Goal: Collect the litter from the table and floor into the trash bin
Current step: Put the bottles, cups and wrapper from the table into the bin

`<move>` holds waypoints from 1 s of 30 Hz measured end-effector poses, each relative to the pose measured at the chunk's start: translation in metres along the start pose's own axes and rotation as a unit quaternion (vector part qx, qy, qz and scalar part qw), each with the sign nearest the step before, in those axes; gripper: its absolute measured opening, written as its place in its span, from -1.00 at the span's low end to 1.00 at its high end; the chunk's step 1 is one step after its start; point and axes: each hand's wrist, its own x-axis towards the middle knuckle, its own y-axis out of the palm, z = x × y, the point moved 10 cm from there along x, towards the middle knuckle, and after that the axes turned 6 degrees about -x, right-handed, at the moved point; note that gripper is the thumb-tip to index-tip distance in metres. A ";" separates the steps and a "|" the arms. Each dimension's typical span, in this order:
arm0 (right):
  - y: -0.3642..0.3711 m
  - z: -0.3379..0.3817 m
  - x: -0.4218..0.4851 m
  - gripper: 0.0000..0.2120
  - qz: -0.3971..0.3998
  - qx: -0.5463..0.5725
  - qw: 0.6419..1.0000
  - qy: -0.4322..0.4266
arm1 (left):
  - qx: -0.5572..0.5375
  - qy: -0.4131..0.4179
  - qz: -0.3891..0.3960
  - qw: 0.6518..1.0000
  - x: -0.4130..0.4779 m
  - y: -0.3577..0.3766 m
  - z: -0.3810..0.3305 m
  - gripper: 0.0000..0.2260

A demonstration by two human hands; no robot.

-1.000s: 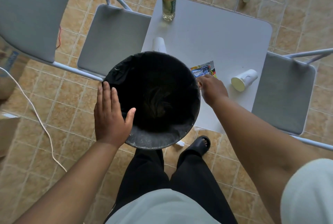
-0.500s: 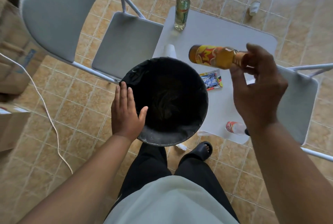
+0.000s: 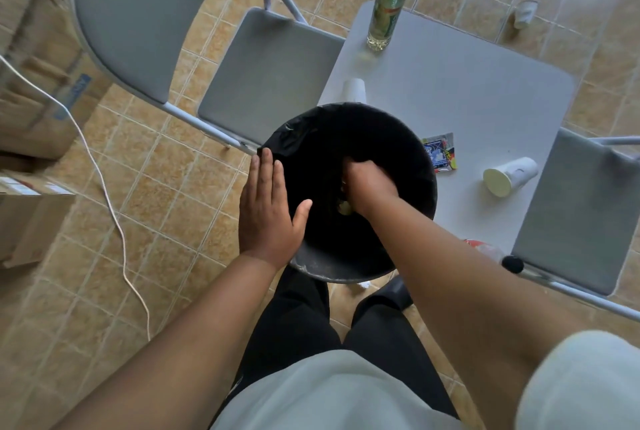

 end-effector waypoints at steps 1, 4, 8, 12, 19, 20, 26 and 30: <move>0.010 -0.005 0.006 -0.74 0.032 0.008 0.999 0.022 | -0.002 0.003 -0.002 1.000 -0.001 -0.001 -0.001 -0.32; 0.034 -0.022 0.019 -0.66 0.076 0.117 0.983 0.122 | -0.007 0.008 0.003 1.000 0.000 0.001 0.000 -0.32; 0.048 -0.039 0.018 -0.57 0.080 0.218 0.948 0.216 | -0.009 0.014 0.005 1.000 0.001 -0.002 0.001 -0.32; 0.031 -0.027 0.012 -0.81 0.071 0.108 0.985 0.117 | -0.003 0.012 -0.036 0.999 0.011 -0.018 -0.002 -0.36; -0.110 0.011 -0.040 -0.84 -0.304 0.159 0.934 -0.101 | 0.023 0.068 0.012 0.997 0.056 -0.014 -0.021 -0.32; -0.130 0.007 -0.043 -0.86 -0.336 0.177 0.919 -0.106 | 0.033 0.072 0.026 0.997 0.060 -0.010 -0.022 -0.31; -0.183 -0.035 0.014 -0.80 -0.343 0.129 0.929 -0.056 | 0.051 0.075 0.034 0.995 0.062 -0.001 -0.017 -0.29; -0.152 -0.053 0.084 -0.68 -0.196 0.059 0.978 -0.031 | 0.044 0.075 0.030 0.996 0.062 0.000 -0.018 -0.29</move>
